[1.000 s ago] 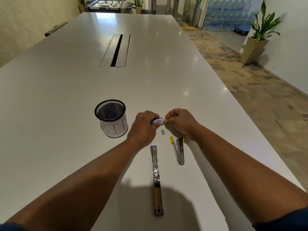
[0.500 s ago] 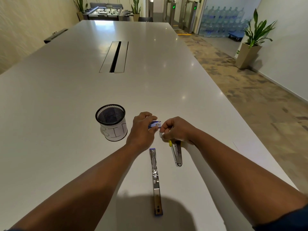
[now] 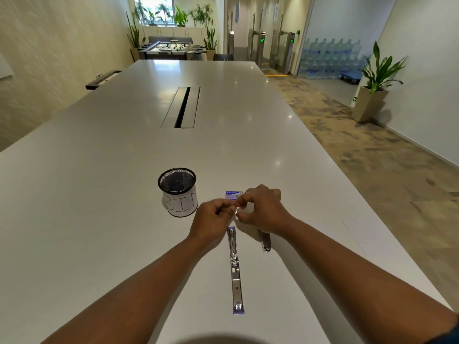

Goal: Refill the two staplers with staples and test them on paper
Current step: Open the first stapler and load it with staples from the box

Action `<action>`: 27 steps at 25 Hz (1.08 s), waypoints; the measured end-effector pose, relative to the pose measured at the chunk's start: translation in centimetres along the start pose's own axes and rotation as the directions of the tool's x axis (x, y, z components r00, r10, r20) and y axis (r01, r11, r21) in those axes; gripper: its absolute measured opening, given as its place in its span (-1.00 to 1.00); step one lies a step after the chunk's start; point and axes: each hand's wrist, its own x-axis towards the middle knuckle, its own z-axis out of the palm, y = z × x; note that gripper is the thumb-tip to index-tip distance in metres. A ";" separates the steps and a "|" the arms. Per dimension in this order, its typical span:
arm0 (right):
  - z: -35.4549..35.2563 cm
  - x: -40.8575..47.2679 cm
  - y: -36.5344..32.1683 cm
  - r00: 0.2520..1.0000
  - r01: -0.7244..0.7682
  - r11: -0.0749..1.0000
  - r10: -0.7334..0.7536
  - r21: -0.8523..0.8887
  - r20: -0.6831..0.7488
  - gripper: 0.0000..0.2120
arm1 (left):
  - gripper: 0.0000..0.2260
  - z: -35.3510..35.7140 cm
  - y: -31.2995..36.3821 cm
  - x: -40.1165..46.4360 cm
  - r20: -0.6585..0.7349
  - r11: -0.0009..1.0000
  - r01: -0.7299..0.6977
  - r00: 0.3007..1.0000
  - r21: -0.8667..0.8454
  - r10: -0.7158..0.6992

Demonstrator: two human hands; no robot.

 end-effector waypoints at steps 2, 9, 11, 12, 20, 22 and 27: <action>0.1 -0.9 -0.7 0.998 0.063 0.998 -0.064 -0.021 -0.027 -0.93 | -0.84 -0.2 0.3 -1.2 0.035 0.978 0.074 0.997 -0.196 -0.068; 1.7 -8.0 -4.6 0.974 0.035 0.983 0.007 0.181 -0.226 -0.85 | -0.89 -1.1 1.2 -5.5 0.011 0.924 0.161 0.986 -0.346 -0.167; 3.0 -10.3 -5.2 0.972 -0.035 0.963 0.095 0.268 -0.214 -0.87 | -0.86 -1.1 1.1 -6.4 -0.002 0.943 0.156 0.987 -0.294 -0.163; 3.6 -11.2 -5.5 0.972 -0.056 0.958 0.116 0.281 -0.203 -0.87 | -0.84 -1.1 1.1 -6.7 -0.006 0.953 0.153 0.987 -0.261 -0.161; 5.3 -12.1 -4.9 0.971 -0.077 0.950 0.141 0.303 -0.193 -0.66 | -0.87 -1.0 1.3 -7.3 0.022 0.983 0.106 0.994 -0.153 -0.103; 5.3 -12.1 -4.8 0.969 -0.075 0.944 0.145 0.321 -0.200 -0.67 | -0.87 -0.9 1.4 -7.1 0.047 0.972 0.138 0.990 -0.189 -0.131; 5.4 -11.9 -4.5 0.970 -0.068 0.938 0.142 0.340 -0.197 -0.62 | -0.87 -0.7 1.4 -6.6 0.077 0.947 0.202 0.979 -0.251 -0.188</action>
